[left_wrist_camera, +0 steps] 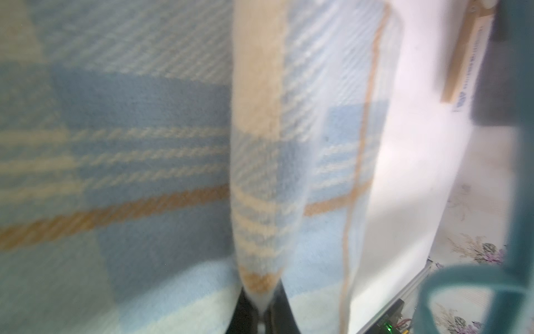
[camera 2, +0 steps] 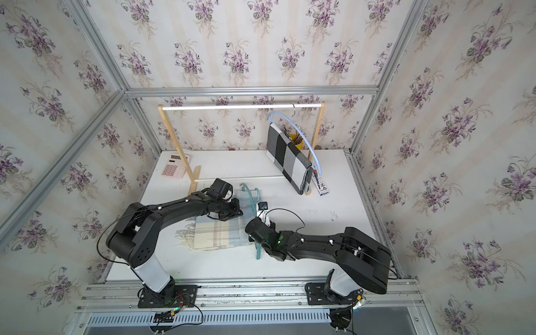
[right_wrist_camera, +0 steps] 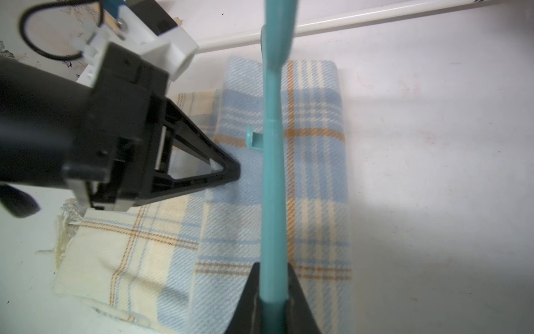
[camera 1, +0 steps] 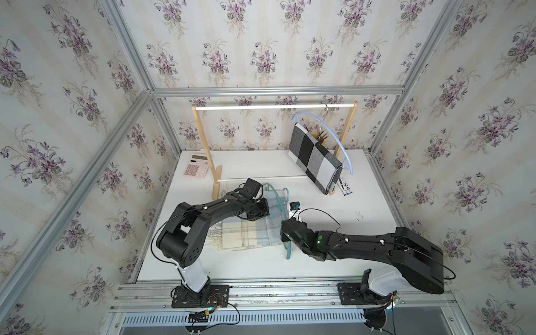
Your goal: Hang the scarf on the hanger
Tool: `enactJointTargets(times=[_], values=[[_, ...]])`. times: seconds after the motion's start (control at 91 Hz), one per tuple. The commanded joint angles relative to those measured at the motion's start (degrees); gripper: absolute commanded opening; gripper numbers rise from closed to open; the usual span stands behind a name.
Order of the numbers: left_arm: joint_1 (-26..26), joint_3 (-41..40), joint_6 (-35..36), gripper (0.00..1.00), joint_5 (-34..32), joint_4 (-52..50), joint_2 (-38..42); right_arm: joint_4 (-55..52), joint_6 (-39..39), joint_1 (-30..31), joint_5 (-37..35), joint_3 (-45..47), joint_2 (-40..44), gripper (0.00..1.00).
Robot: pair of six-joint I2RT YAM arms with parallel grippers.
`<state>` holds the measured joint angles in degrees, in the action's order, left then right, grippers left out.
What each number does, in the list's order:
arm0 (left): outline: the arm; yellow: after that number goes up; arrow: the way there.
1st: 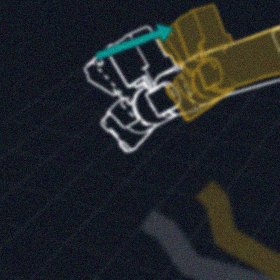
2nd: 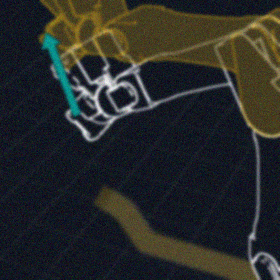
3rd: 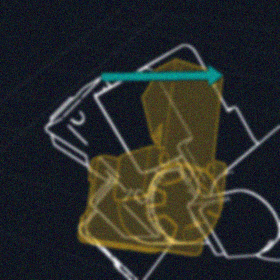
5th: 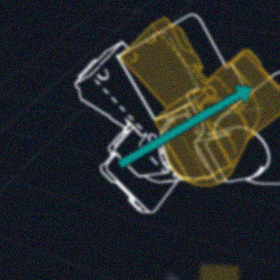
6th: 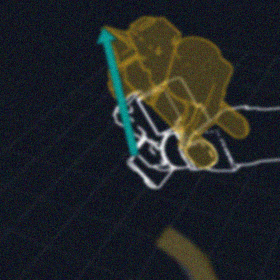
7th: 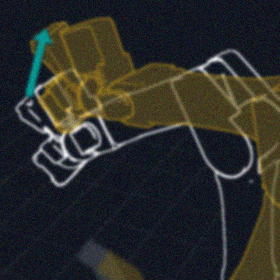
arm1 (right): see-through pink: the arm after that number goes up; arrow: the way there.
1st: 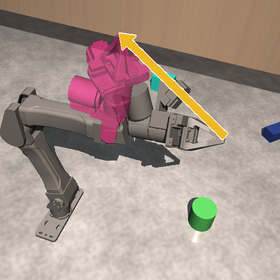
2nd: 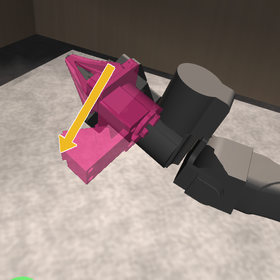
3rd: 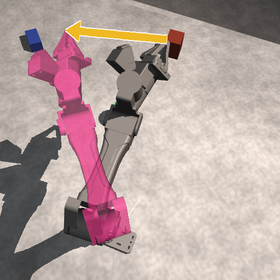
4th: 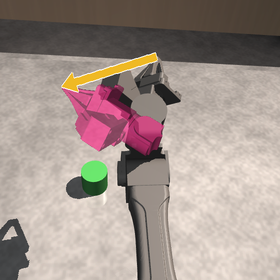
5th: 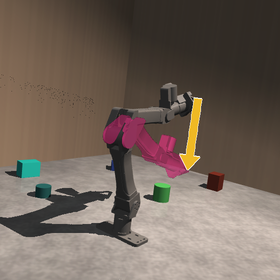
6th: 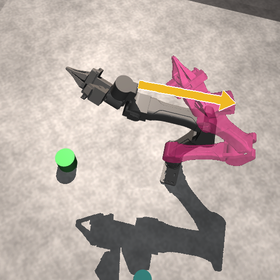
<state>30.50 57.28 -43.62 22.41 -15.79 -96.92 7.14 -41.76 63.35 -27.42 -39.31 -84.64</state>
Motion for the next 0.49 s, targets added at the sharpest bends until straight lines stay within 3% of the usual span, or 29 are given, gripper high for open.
enactJointTargets(times=[0.0, 0.297, 0.483], values=[[0.0, -0.5, 1.3, 0.00, -1.4, -1.8, 5.3, -4.7, 0.8, -1.7, -0.6, 0.0, 1.9, 0.00], [-1.1, -1.5, 3.3, 0.00, -4.6, -11.6, 20.3, -14.9, 7.3, -7.2, -1.4, -4.3, 8.2, 0.00], [-3.2, -4.9, 1.7, 0.00, -5.0, -12.6, 28.6, -19.2, 11.9, -9.0, -0.5, -8.4, 8.2, 0.00]])
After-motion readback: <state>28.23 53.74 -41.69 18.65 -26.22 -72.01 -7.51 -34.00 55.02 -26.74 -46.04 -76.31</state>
